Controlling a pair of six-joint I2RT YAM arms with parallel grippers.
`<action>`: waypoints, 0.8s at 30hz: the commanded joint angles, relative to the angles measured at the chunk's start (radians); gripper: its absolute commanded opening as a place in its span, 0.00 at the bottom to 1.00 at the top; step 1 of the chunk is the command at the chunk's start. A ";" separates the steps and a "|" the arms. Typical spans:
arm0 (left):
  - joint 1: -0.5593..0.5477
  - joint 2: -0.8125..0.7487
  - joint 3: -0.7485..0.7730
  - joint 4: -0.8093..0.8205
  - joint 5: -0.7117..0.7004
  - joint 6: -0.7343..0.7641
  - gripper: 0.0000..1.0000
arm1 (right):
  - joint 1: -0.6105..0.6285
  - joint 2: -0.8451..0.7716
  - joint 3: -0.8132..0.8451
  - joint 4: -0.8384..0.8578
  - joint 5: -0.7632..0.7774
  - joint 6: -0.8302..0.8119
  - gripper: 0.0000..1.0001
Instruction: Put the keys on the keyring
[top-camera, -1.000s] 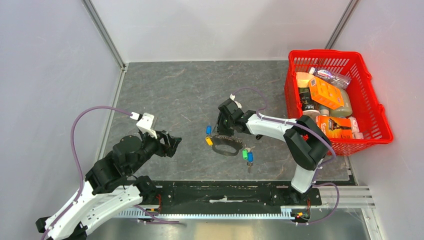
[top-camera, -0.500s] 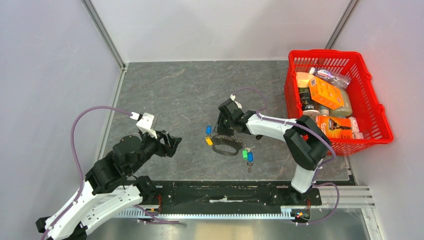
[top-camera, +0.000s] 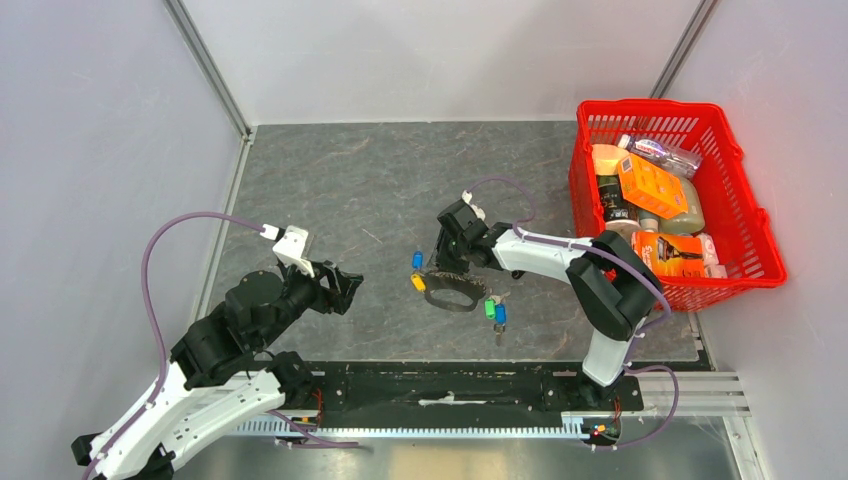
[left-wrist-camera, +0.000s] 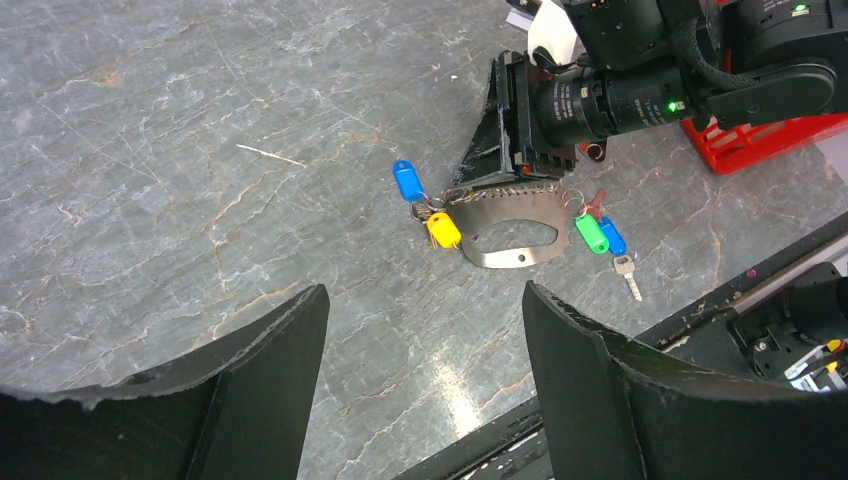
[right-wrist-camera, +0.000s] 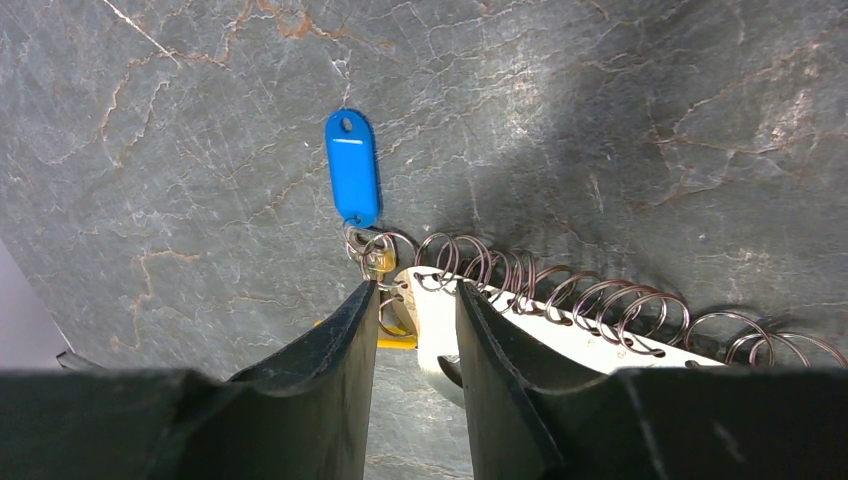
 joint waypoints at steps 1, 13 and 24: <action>0.005 -0.002 0.000 0.006 0.000 0.033 0.78 | -0.005 0.014 -0.002 0.005 0.019 0.010 0.41; 0.005 0.001 0.000 0.005 -0.001 0.032 0.78 | -0.005 0.043 0.008 0.011 0.003 0.015 0.41; 0.006 -0.001 0.001 0.005 0.001 0.032 0.78 | -0.005 0.034 0.033 0.000 0.015 0.003 0.40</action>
